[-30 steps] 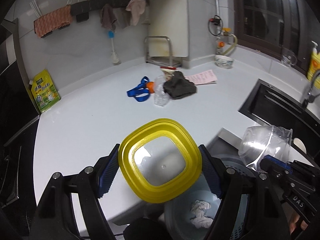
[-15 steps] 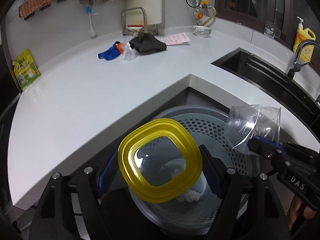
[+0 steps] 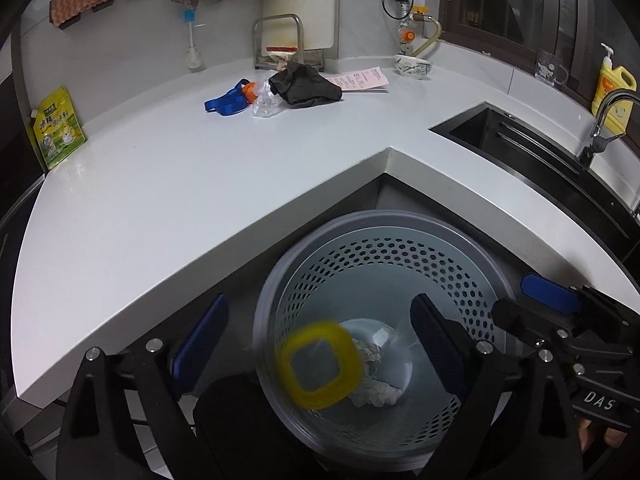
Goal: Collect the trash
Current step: 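Carry the lid and cup over the bin and open both tools, then move the right tool to the dark grey cloth and close on it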
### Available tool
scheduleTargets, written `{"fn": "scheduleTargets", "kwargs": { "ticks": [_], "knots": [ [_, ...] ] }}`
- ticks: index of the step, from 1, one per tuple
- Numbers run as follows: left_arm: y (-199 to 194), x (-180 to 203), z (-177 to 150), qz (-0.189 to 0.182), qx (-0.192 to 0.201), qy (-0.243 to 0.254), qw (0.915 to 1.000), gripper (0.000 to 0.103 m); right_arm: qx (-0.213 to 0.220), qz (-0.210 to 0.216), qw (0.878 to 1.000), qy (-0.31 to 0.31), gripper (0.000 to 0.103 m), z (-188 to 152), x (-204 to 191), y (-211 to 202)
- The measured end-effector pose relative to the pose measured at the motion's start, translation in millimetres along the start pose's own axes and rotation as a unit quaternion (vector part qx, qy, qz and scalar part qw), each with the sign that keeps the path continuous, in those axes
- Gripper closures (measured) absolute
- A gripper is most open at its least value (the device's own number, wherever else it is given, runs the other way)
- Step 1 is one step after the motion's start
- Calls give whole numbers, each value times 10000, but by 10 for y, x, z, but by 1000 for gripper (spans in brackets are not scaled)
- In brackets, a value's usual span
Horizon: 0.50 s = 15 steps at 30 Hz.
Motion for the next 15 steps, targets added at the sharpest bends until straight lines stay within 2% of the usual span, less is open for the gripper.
{"fn": "scheduleTargets", "kwargs": {
  "ticks": [15],
  "knots": [
    [-53,-99,5,80,57,-136,9999,11,5,6,9999,110,42,14,36,1]
  ]
}}
Point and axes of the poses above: each gripper's, at about its wrist camera, not at the fingertips, and y roughly the way its jaws point, x to its right, z to its top, the point moved 8 cm from there along y, roughly the way its jaws point, and after that the axes turned 12 degrees about -z, right-handed, at the moved point
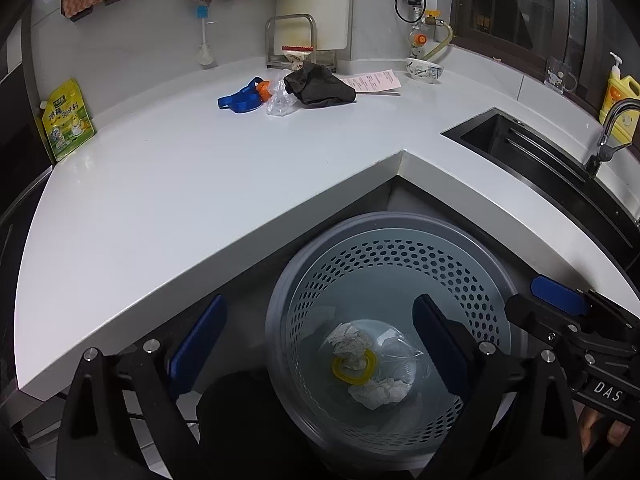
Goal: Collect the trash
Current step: 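Move the right tool to the dark grey cloth and close on it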
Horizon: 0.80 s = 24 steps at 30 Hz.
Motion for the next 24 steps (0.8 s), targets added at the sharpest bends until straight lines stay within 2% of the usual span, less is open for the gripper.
{"fn": "scheduleTargets", "kwargs": {
  "ticks": [14,20,24],
  "knots": [
    [-96,-279,198,248,233,-292,9990,7,-7,103,9999,7,42,92,-28,116],
    [-70,-419,385,255,344,-447,9981,6,96,108,9998,-125,42,348,-71,224],
    [-55,-500,577,330,408,-384,9979,6,221,118,9992,-321,42,645,-118,296]
  ]
}}
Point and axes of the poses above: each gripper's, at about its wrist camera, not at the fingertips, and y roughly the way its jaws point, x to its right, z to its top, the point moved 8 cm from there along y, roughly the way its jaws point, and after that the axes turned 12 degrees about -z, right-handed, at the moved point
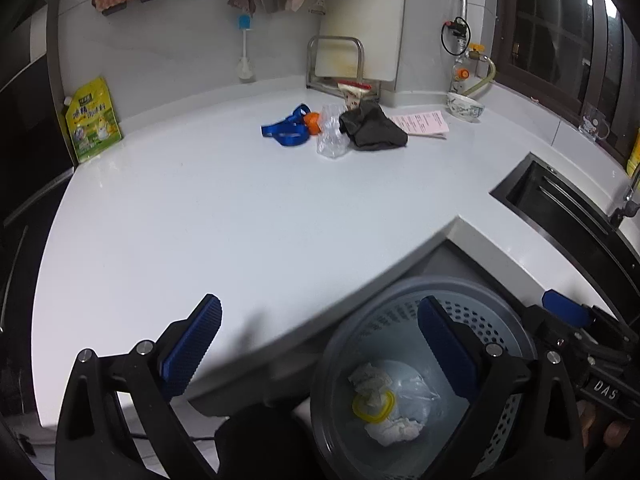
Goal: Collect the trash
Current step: 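Move the right tool to the dark grey cloth and close on it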
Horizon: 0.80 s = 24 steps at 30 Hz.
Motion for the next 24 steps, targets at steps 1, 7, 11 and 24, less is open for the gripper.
{"fn": "scheduleTargets", "kwargs": {
  "ticks": [1,7,11,24],
  "knots": [
    [7,-22,66,26,49,14,10000,6,24,-1,10000,-42,42,61,-3,18],
    [119,-165,463,72,198,-44,9998,6,145,124,9995,-236,42,647,-44,287],
    [234,-259,750,157,325,-29,9993,6,262,126,9986,-445,40,1017,-98,486],
    [789,-574,1253,201,283,-234,9991,6,232,129,9918,-1248,38,1749,-452,1385]
  ]
}}
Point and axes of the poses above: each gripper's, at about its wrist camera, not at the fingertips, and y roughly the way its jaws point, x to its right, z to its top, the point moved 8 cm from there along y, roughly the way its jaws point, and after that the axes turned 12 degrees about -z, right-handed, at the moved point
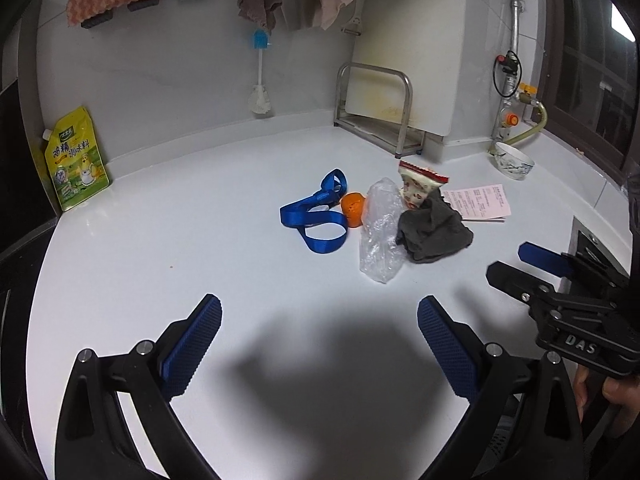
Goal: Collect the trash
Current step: 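Move the right tool to the dark grey cloth and close on it, then grasp the clear plastic bag with the left tool while the right tool holds the cloth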
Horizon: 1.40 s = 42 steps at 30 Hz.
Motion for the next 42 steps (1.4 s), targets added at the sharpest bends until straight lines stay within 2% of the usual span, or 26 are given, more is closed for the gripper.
{"fn": "scheduleTargets", "kwargs": {
  "ticks": [6,9,18,19,20,21,27,29,31,37,42],
  "knots": [
    [168,-123,14,40,-93,-66,9999,6,-90,-50,9998,-144,38,159,-25,353],
    [220,-163,25,48,-119,-98,9999,6,-129,91,9998,-106,34,218,-35,472],
    [340,-192,37,42,-182,-141,9997,6,-81,-169,9985,-522,34,295,-119,707],
    [351,-188,44,35,-172,-142,9997,6,-78,-136,9985,-517,40,290,-122,705],
    [365,-184,49,41,-174,-144,9997,6,-92,-102,9985,-526,51,279,-128,701],
    [383,-181,55,41,-183,-147,9997,6,-118,-122,9983,-550,56,267,-125,706],
    [474,-121,101,0,-228,-175,9996,6,-134,10,9991,-397,77,228,-52,650],
    [502,-94,119,-15,-242,-185,9995,6,-91,48,9996,-279,87,234,-5,603],
    [535,-64,136,-44,-255,-210,9994,6,-36,103,9999,-107,91,247,70,531],
    [661,91,241,-301,-232,-267,9989,6,138,248,9987,433,92,243,346,335],
    [844,224,284,-234,-350,-215,9989,6,284,275,9958,826,93,226,614,212]
  ]
}}
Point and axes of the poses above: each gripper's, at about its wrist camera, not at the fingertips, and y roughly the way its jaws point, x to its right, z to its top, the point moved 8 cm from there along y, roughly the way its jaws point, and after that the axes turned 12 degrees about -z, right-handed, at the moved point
